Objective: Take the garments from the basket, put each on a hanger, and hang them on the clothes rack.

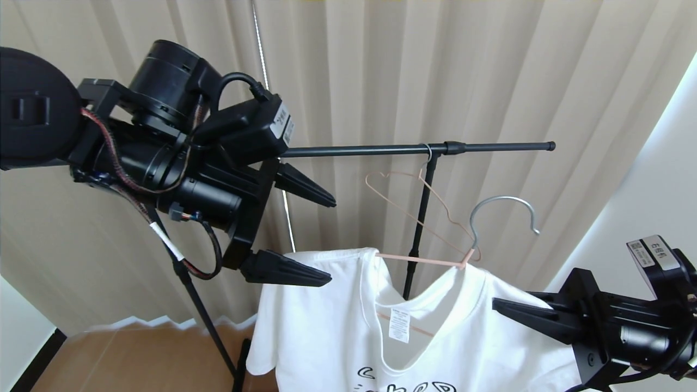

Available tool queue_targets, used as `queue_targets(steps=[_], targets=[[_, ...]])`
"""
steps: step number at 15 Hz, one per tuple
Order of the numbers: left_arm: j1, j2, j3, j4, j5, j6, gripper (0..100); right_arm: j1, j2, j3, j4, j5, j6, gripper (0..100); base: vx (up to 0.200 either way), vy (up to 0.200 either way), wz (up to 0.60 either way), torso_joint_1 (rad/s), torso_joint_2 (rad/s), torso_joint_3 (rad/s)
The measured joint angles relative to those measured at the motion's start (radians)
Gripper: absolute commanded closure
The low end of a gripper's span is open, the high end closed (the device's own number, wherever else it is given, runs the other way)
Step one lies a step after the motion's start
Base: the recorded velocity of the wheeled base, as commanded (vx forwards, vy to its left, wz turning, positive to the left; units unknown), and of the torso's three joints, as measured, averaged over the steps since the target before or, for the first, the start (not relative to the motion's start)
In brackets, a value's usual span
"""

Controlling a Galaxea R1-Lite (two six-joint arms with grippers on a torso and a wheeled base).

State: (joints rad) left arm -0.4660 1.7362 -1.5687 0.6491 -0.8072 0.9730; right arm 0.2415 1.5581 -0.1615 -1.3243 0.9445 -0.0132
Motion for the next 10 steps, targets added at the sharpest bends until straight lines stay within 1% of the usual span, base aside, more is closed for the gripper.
queue_targets(steps=[2, 5, 10], targets=[[-0.014, 0.036, -0.007, 0.001, -0.014, 0.002, 0, 0.001, 0.001, 0.001, 0.000, 0.000, 0.000, 100, 0.000, 0.000, 0.00, 0.000, 0.00, 0.000], [-0.024, 0.075, -0.010, -0.003, -0.094, 0.001, 0, 0.003, 0.001, 0.002, -0.001, 0.003, 0.000, 100, 0.000, 0.000, 0.00, 0.000, 0.00, 0.000], [-0.031, 0.125, -0.019, -0.011, -0.102, -0.003, 0, 0.004, -0.003, 0.002, -0.003, 0.015, 0.000, 100, 0.000, 0.000, 0.00, 0.000, 0.00, 0.000]])
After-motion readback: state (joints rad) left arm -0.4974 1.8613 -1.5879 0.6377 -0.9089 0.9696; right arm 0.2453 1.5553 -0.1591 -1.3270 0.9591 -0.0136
